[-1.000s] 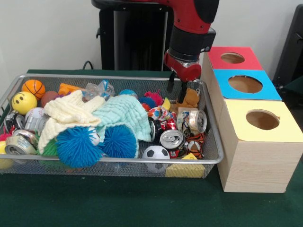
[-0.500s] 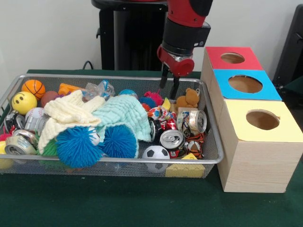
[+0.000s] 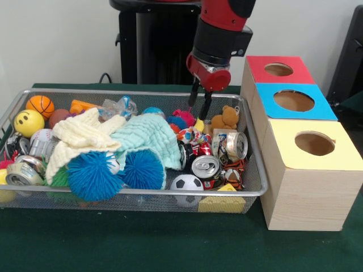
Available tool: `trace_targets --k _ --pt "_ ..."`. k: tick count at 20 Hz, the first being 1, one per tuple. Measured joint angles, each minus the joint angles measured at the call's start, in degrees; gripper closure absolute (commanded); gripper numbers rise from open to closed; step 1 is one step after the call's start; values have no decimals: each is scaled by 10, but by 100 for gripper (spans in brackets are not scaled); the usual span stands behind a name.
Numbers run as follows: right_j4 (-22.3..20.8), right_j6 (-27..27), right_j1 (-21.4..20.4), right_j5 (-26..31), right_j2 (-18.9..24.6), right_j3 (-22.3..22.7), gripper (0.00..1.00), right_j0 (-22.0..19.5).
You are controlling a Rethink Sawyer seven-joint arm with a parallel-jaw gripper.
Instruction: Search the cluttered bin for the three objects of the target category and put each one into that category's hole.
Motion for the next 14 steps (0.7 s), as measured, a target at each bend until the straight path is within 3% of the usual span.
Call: trace_targets --k 14 --pt "10 0 9 13 -2 -54 0 -26"
